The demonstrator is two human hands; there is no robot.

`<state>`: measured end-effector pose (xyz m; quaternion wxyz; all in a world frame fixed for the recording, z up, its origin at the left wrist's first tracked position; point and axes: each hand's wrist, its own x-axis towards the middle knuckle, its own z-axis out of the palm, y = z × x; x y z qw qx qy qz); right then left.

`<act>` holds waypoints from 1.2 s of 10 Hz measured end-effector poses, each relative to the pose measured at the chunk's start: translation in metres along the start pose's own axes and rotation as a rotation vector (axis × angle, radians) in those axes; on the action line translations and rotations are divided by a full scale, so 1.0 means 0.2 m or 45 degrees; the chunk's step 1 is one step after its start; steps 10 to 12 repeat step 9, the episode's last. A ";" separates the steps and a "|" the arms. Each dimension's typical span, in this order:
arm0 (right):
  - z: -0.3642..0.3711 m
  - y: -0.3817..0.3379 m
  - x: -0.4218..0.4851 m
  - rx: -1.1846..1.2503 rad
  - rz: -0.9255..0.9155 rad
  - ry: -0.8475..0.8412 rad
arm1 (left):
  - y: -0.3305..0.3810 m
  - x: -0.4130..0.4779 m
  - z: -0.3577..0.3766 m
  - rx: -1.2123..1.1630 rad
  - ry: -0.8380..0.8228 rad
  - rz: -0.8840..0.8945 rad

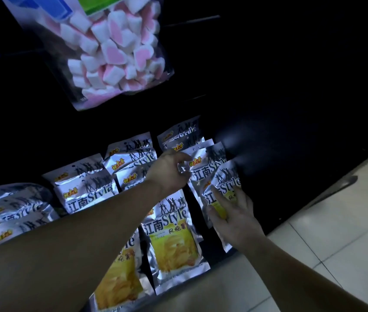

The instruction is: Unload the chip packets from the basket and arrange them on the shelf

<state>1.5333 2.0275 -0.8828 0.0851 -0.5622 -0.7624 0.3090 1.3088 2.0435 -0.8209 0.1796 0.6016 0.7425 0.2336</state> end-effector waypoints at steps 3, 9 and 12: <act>0.10 0.05 -0.07 0.075 0.092 0.006 | 0.01 -0.16 0.10 -0.287 -0.499 -0.083; -0.01 -0.10 -0.15 -0.199 0.008 0.166 | -0.07 -0.32 0.08 -0.445 -0.379 -0.338; -0.01 -0.10 -0.15 -0.199 0.008 0.166 | -0.07 -0.32 0.08 -0.445 -0.379 -0.338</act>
